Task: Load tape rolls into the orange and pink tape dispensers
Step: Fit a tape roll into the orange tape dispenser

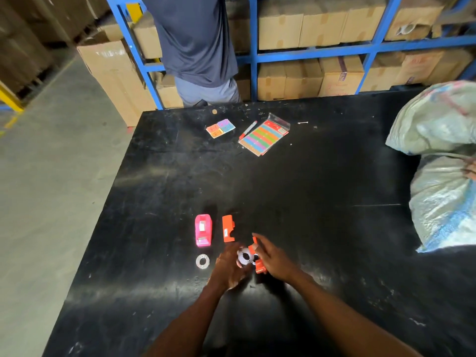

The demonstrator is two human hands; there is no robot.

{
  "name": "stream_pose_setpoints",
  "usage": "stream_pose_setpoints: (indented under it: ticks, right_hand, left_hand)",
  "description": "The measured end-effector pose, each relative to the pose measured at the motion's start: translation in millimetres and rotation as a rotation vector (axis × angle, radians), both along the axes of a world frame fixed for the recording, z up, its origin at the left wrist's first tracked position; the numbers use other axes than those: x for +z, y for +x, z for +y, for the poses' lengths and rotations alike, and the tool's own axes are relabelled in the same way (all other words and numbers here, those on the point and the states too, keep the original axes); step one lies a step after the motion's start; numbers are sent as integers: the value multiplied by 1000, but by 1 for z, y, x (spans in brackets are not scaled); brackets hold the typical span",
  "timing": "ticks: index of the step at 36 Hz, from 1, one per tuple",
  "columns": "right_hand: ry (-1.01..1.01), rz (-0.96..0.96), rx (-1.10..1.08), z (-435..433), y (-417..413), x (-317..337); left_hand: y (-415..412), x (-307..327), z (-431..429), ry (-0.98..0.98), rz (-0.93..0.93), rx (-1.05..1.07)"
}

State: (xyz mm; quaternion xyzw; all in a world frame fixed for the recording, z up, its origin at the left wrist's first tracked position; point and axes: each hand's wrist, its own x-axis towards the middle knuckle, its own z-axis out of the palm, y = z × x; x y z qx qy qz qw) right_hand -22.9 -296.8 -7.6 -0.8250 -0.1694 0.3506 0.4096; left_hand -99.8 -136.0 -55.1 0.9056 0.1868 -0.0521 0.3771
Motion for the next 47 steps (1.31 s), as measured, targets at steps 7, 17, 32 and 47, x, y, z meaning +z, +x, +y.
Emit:
stream_pose_setpoints:
  ticks: [7,17,32,47]
  right_hand:
    - [45,-9,-84,9,-7,8]
    - [162,10,-207,16,-7,6]
    - [306,60,-356,25,11,0]
    - [256,58,-393,31,41,-8]
  left_hand:
    - [17,39,8,-97,0,-86]
    - [28,73,14,-333,-55,-80]
    - [51,46,39,-557,-17,363]
    - [102,-5,35,180,252,210]
